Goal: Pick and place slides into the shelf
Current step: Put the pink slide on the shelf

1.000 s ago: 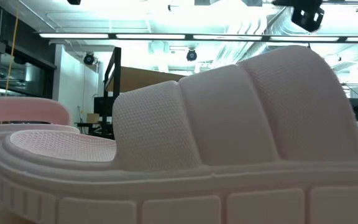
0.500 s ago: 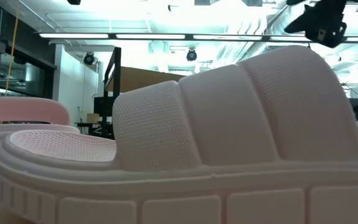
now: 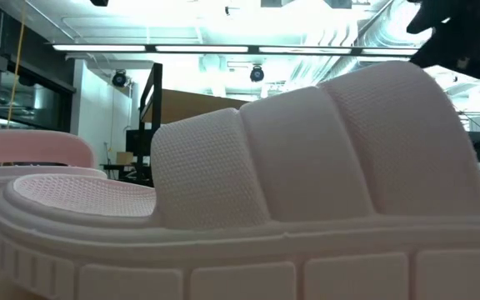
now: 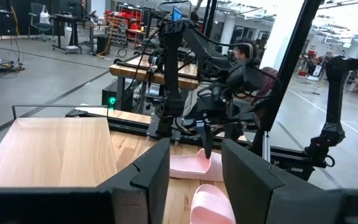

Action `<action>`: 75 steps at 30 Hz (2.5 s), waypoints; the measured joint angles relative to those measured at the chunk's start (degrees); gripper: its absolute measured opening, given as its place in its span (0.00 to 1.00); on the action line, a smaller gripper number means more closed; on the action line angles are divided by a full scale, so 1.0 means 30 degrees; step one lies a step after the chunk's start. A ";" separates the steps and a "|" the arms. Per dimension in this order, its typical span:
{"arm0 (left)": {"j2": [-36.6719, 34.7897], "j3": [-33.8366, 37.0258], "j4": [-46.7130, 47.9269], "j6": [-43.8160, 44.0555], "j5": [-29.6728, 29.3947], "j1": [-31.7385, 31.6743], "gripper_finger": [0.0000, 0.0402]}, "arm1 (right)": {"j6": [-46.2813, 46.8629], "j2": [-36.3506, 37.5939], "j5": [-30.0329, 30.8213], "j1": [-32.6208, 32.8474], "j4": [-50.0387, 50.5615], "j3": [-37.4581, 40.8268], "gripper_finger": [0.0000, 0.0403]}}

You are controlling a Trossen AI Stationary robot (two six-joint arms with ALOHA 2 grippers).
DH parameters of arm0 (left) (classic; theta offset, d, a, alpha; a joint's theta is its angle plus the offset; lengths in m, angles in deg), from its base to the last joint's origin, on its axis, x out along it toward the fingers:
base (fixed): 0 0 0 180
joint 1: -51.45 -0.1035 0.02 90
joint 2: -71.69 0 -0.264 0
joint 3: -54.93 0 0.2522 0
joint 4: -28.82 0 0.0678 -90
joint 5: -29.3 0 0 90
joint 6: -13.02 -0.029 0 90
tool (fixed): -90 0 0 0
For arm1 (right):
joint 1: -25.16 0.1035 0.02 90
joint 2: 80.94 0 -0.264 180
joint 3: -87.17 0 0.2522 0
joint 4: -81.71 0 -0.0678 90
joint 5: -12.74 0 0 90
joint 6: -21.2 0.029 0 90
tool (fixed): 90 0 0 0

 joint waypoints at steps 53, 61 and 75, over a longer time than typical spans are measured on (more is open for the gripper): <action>0.0000 0.0007 -0.0013 0.0012 0.0007 0.0000 0.32 | 0.3735 -0.6544 -0.0059 0.0602 -1.2773 0.5170 0.44; 0.0000 0.0007 -0.0013 0.0007 0.0004 -0.0004 0.32 | 0.2937 -0.6746 -0.0602 0.0134 -1.3354 0.4656 0.44; 0.0000 0.0007 -0.0005 0.0007 0.0000 -0.0005 0.32 | 0.1591 -0.6724 -0.0803 -0.1148 -1.3399 0.4670 0.44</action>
